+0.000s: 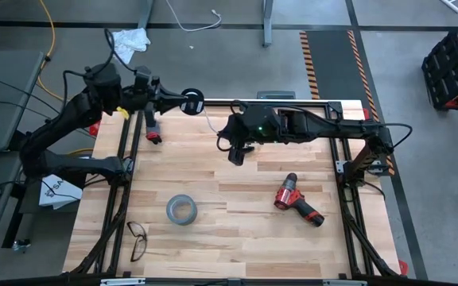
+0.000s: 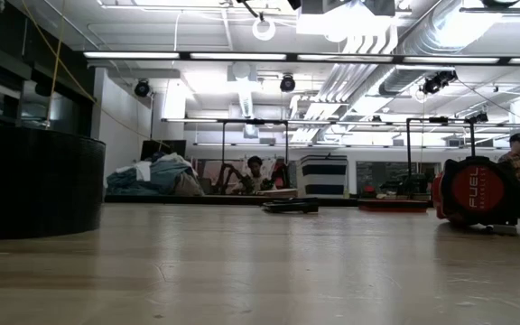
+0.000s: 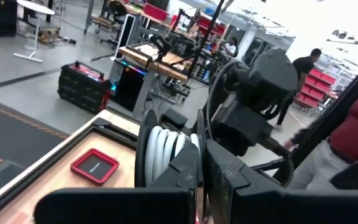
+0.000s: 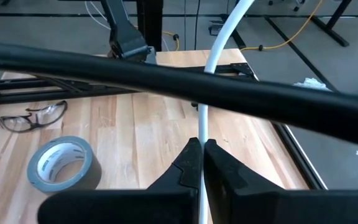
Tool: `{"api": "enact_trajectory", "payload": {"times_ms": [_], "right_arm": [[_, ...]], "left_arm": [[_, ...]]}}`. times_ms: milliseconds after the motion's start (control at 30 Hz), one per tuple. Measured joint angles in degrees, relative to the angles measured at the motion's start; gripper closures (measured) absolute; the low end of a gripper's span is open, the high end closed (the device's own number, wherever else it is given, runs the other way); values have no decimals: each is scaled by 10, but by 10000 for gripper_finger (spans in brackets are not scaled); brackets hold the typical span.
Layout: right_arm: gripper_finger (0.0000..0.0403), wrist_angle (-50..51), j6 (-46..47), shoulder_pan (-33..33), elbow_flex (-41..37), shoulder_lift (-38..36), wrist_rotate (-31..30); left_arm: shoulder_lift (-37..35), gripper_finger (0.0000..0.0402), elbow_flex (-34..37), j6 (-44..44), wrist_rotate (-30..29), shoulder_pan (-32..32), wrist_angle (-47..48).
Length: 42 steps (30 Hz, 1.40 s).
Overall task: Coil cords
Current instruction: Coil the white wire onto the black spool
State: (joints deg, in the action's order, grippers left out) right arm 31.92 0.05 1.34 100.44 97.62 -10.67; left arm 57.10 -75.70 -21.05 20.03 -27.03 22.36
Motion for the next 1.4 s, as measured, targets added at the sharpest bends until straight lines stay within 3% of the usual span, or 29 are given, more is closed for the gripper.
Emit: {"api": "enact_trajectory", "payload": {"times_ms": [933,1400], "right_arm": [[403,-14,3,0,0,0,8],[403,-47,16,0,0,0,41]], "left_arm": [[23,397,0,-9,13,0,-22],[23,397,0,-74,15,5,-63]]}}
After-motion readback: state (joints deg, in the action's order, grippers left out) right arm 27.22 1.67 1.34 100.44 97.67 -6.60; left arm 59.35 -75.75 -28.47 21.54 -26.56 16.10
